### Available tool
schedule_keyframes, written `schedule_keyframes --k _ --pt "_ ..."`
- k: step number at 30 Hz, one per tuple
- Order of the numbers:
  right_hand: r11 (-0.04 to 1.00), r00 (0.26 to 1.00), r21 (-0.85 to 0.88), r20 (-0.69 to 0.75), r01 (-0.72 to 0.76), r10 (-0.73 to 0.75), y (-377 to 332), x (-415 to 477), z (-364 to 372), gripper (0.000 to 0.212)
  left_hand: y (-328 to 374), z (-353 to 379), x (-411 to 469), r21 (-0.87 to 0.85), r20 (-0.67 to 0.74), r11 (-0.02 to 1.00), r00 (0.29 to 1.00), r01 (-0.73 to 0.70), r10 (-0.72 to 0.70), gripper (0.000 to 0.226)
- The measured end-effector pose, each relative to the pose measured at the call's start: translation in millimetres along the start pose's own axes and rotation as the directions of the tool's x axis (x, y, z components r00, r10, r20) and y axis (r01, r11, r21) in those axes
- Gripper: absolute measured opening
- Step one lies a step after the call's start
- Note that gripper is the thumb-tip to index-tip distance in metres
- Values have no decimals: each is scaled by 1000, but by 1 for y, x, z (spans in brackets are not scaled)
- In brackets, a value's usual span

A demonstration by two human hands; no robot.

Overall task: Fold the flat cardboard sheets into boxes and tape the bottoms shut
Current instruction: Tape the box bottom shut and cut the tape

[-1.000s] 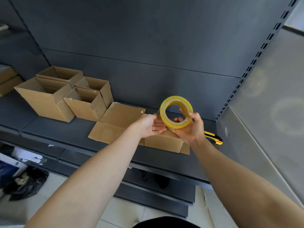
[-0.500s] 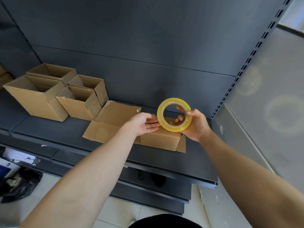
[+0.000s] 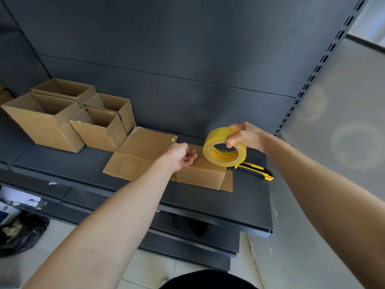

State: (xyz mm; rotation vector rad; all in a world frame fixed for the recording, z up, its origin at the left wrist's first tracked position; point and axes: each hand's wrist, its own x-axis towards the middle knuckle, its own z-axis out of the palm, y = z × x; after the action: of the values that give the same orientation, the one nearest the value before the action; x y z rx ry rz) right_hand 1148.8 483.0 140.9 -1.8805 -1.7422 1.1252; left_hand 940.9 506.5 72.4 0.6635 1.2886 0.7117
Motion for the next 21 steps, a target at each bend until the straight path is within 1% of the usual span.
schedule_keyframes --k 2,3,6,7,8,11,13,14,17,19,21 --pt "994 1000 -105 5 -27 28 -5 3 3 21 -1 2 0 -32 0 999 1000 -9 9 17" --pt "987 999 -157 2 -37 38 -8 3 6 22 -2 3 0 -55 -7 998 1000 -9 9 17" --pt "956 998 -289 -16 -56 54 -17 5 13 31 1 -9 1 -143 -79 989 997 -36 25 17" --pt "945 998 -320 -23 -65 61 -19 6 15 35 5 -17 3 -141 -116 988 992 -61 45 16" --pt "935 997 -348 -27 -71 66 -22 7 18 38 10 -26 5 -98 -146 991 986 -95 80 16" --pt "893 998 -446 -9 -53 55 -37 11 28 48 25 -52 6 170 -190 967 957 -188 219 19" --pt "871 999 -490 -2 -45 51 -46 14 33 51 26 -60 7 319 -184 929 950 -185 252 19" --pt "866 999 -498 -1 -46 52 -48 15 35 50 23 -63 8 353 -173 920 955 -169 241 20" --pt "859 998 -510 -11 -53 55 -47 14 35 49 9 -63 12 375 -153 918 968 -129 199 17" --pt "864 998 -500 -21 -63 60 -46 13 35 57 5 -62 16 387 -158 914 968 -120 193 13" --pt "867 998 -493 -34 -70 61 -45 12 36 65 2 -61 22 440 -155 892 969 -107 192 17"
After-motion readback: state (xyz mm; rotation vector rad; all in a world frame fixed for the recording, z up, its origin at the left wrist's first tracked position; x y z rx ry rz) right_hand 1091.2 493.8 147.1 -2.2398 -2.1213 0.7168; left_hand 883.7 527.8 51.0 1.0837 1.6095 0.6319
